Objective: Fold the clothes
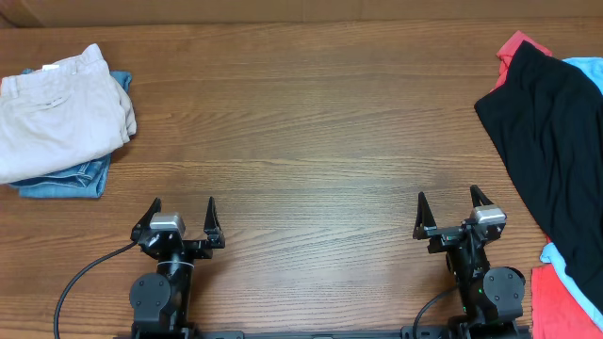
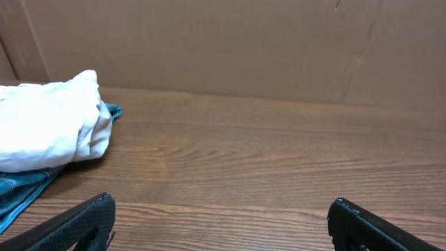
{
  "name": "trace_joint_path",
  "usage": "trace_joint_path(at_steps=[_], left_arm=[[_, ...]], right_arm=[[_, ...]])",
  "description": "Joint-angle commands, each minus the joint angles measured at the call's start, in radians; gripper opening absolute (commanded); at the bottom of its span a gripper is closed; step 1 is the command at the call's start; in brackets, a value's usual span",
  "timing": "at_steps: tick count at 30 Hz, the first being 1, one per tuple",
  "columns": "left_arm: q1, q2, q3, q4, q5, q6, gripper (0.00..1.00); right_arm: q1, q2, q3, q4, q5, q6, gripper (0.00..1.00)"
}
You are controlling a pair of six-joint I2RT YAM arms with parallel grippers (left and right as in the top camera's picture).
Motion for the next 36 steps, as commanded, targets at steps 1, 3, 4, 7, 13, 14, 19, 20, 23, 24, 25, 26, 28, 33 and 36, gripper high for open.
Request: trace_joint_path(at_steps=[1, 3, 4, 7, 13, 14, 19, 20, 23, 24, 25, 26, 28, 33, 36], left_arm=[[0.005, -0.012, -0.003, 0.000, 0.009, 0.011, 1.00], [0.005, -0.012, -0.003, 0.000, 0.012, 0.011, 1.00], [0.005, -0.012, -0.003, 0.000, 0.012, 0.011, 1.00], [0.005, -0.012, -0.003, 0.000, 0.011, 0.011, 1.00], [0.005, -0.012, -0.001, -0.001, 0.011, 0.002, 1.00], [0.005, -0.012, 0.007, -0.008, 0.011, -0.017, 1.00], [0.005, -0.006, 0.091, -0.088, -0.018, -0.042, 1.00], [0.005, 0.000, 0.112, -0.105, -0.025, -0.042, 1.00], [0.005, 0.038, 0.195, -0.170, -0.051, -0.042, 1.00], [0.005, 0.064, 0.235, -0.197, -0.061, -0.041, 1.00], [0.005, 0.082, 0.258, -0.212, -0.071, -0.041, 1.00], [0.005, 0.115, 0.294, -0.229, -0.080, -0.041, 1.00], [0.005, 0.179, 0.355, -0.249, -0.094, -0.041, 1.00], [0.005, 0.385, 0.535, -0.315, -0.097, -0.041, 1.00], [0.005, 0.506, 0.637, -0.381, -0.097, -0.041, 1.00]], right_arm=[[-0.006, -0.010, -0.010, 0.006, -0.005, 0.003, 1.00], [-0.005, -0.010, -0.010, 0.006, -0.005, 0.003, 1.00], [-0.006, -0.010, -0.010, 0.005, -0.005, 0.003, 1.00], [-0.005, -0.010, -0.010, 0.008, -0.006, 0.002, 1.00], [-0.006, -0.009, -0.003, 0.003, -0.032, 0.012, 1.00], [-0.006, -0.009, 0.008, -0.011, -0.026, 0.025, 1.00], [-0.006, -0.007, 0.091, -0.083, 0.056, 0.062, 1.00], [-0.006, -0.005, 0.116, -0.101, 0.074, 0.061, 1.00], [-0.006, 0.014, 0.192, -0.158, 0.121, 0.061, 1.00], [-0.006, 0.030, 0.232, -0.188, 0.132, 0.061, 1.00], [-0.006, 0.044, 0.260, -0.209, 0.140, 0.061, 1.00], [-0.006, 0.066, 0.297, -0.235, 0.150, 0.061, 1.00], [-0.006, 0.117, 0.367, -0.283, 0.175, 0.061, 1.00], [-0.006, 0.323, 0.555, -0.428, 0.202, 0.061, 1.00], [-0.006, 0.465, 0.661, -0.502, 0.202, 0.060, 1.00]])
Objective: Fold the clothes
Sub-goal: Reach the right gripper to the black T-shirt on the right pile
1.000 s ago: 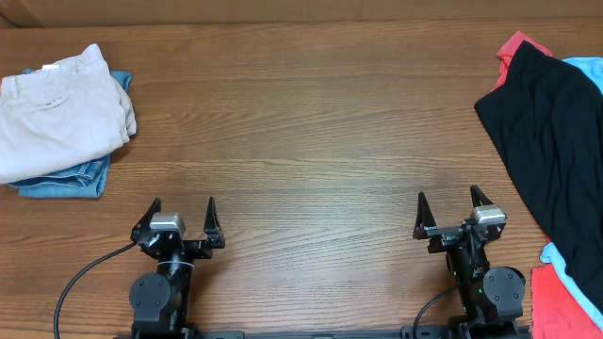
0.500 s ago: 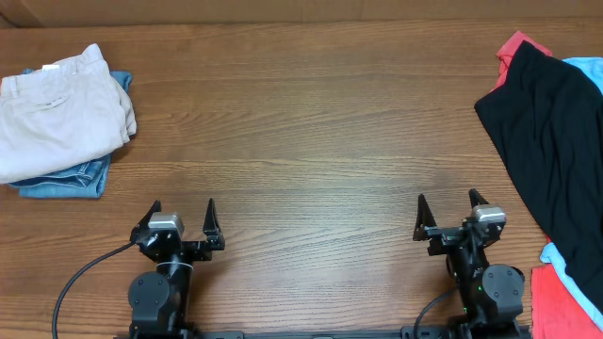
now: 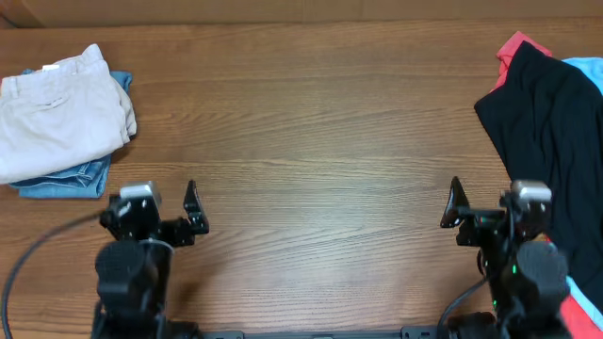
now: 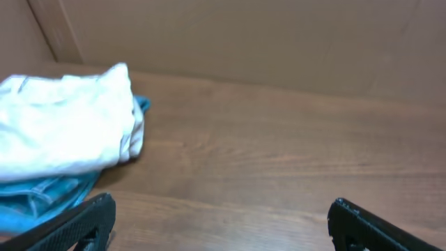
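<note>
A folded beige garment (image 3: pixel 58 111) lies on folded blue jeans (image 3: pixel 62 179) at the far left; the left wrist view shows the beige garment (image 4: pixel 66 129) and the jeans (image 4: pixel 31 202) too. An unfolded heap sits at the right edge: a black garment (image 3: pixel 551 132) over red cloth (image 3: pixel 516 45) and light blue cloth (image 3: pixel 584 66). My left gripper (image 3: pixel 158 200) (image 4: pixel 221 213) is open and empty, right of the folded stack. My right gripper (image 3: pixel 485 205) is open and empty, just left of the black garment.
A brown wooden table (image 3: pixel 311 122) carries everything. A cardboard wall (image 4: pixel 265 42) stands along the table's far edge. More red cloth (image 3: pixel 570 315) lies at the near right corner. A black cable (image 3: pixel 38 250) trails from the left arm.
The left gripper has shifted left toward the folded stack, which now sits larger and nearer in its wrist view. The right gripper has shifted right, close to the black garment. Both stay open.
</note>
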{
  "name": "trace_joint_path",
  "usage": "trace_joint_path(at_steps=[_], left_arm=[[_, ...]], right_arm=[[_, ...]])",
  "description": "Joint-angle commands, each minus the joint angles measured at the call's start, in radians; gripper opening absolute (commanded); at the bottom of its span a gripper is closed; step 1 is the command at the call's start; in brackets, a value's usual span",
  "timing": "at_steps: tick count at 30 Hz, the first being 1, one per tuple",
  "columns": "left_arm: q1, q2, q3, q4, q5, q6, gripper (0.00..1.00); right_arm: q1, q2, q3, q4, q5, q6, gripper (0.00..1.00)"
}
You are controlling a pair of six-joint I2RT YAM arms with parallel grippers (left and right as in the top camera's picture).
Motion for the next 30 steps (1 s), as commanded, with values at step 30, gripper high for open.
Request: trace_joint_path(at_steps=[30], left_arm=[[0.005, 0.443, 0.385, -0.257, 0.162, -0.014, 1.00]], right_arm=[[-0.600, 0.980, 0.377, -0.245, 0.143, 0.345, 1.00]])
